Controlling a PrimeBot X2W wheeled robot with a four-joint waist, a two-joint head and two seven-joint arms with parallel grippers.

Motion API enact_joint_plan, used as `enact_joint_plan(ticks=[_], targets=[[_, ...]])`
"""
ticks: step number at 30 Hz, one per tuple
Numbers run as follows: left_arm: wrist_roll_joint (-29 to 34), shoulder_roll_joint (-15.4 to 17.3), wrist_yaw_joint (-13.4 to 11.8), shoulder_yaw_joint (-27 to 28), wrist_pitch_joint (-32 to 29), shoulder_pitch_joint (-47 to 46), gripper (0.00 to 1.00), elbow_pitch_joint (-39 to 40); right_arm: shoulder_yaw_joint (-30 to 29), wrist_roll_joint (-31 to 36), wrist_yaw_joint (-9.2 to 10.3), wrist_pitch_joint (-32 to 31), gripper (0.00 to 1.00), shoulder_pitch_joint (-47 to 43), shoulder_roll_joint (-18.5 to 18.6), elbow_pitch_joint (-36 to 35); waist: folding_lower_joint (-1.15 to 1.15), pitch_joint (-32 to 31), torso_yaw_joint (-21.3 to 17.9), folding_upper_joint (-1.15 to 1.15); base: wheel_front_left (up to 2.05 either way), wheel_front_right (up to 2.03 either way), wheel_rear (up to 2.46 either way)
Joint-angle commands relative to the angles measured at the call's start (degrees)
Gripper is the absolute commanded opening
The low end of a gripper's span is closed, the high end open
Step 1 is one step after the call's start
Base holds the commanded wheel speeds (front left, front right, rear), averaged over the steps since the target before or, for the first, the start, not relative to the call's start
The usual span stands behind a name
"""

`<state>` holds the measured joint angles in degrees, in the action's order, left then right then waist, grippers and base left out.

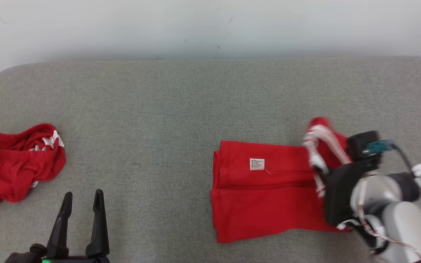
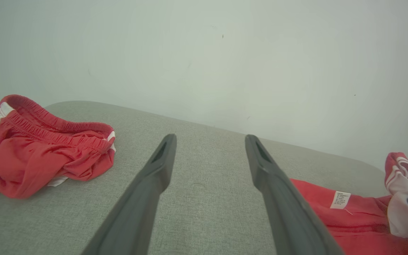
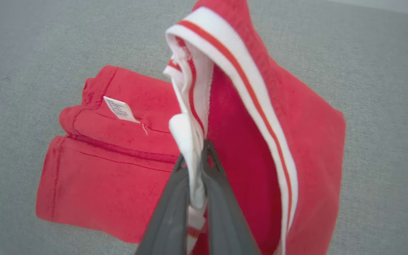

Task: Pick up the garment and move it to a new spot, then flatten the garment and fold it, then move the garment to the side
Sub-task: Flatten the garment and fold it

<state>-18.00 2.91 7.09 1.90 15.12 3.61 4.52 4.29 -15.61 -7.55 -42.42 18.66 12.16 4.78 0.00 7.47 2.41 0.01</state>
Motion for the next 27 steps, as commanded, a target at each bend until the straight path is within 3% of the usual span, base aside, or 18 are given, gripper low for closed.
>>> enact_joint_plan(ticks=[1,6,12,26,27], targets=[[-0.31,-0.01,0.02,-0.1,0.02,-0.76,1.0,-0.15,2.47,-1.25,0.15,-0.29,0.0,-0.07,-0.67,-0.05,0.0,-0.01,0.06,-0.01,0.0,0.0,0.0],[-0.55,-0.01,0.06,-0.4,0.02,-0.82,1.0,-0.28,9.0,-3.2,0.14,0.65,0.0,2.93,-3.07,3.39,0.0,0.13,0.55,-0.01,0.0,0.0,0.0],[-0.63,-0.01,0.19,-1.35,0.02,-0.85,1.0,-0.65,13.15,-3.98,0.14,2.68,0.0,8.19,-7.3,12.8,0.0,0.33,2.42,-0.01,0.0,0.0,0.0],[-0.96,-0.01,0.26,-2.31,0.02,0.22,1.0,-1.15,17.55,-5.44,0.14,7.42,0.0,13.24,-9.25,26.1,0.0,-0.32,4.76,-0.01,0.0,0.0,0.0],[-0.93,-0.01,0.26,-2.27,0.02,0.25,1.0,-1.12,17.6,-5.69,0.14,8.14,0.16,13.41,-9.29,26.51,0.0,-0.41,4.71,-0.01,0.0,0.0,0.0]])
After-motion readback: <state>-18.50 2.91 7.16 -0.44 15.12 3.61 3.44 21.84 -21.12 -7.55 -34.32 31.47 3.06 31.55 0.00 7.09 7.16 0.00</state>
